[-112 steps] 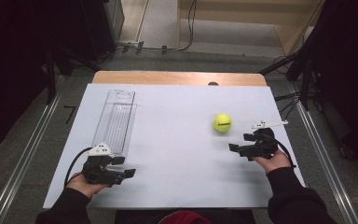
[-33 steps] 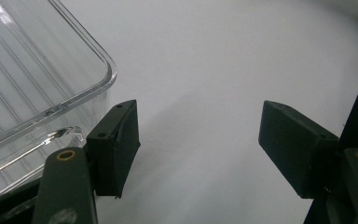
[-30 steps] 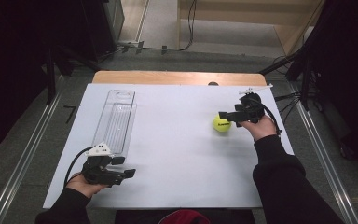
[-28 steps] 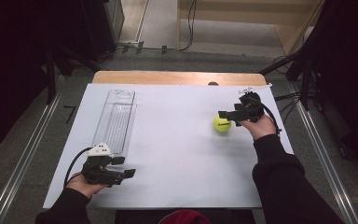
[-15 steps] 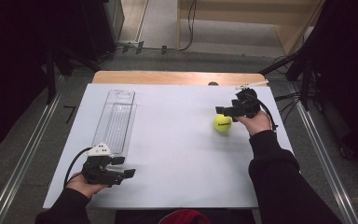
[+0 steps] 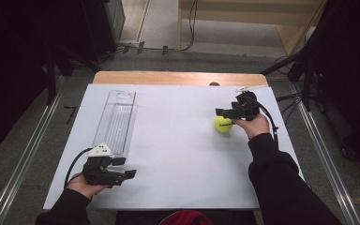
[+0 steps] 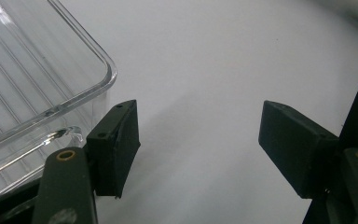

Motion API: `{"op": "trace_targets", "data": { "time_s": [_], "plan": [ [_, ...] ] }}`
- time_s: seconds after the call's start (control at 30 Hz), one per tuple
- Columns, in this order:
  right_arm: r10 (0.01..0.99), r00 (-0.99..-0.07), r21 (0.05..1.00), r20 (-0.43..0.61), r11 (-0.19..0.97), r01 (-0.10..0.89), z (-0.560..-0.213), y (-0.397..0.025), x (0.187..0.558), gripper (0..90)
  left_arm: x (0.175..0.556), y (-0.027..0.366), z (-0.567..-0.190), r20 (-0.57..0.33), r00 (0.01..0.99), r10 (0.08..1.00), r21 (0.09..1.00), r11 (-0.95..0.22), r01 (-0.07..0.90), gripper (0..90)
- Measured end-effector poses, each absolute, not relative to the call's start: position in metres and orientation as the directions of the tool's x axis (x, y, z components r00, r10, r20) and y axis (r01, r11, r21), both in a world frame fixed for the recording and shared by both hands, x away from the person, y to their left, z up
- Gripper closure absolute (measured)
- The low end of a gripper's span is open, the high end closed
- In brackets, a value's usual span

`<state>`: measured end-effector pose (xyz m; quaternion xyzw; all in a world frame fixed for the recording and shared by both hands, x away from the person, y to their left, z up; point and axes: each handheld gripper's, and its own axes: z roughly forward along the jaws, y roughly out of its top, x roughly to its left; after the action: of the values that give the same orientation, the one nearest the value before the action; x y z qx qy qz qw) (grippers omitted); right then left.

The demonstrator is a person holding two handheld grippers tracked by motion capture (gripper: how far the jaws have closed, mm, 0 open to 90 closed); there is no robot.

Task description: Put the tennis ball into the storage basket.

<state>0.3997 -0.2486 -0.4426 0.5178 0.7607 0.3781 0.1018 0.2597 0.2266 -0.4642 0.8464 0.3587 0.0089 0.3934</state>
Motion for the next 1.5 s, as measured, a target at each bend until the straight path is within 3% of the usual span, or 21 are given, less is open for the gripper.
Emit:
{"op": "trace_targets", "data": {
  "time_s": [1.5],
  "plan": [
    [0.877,-0.399,0.598,0.267,0.174,0.783,-0.494,-0.240,0.399,12.1,0.260,0.227,-0.464,-0.271,0.741,0.614,0.675,-0.428,0.601,29.6]
  ]
}}
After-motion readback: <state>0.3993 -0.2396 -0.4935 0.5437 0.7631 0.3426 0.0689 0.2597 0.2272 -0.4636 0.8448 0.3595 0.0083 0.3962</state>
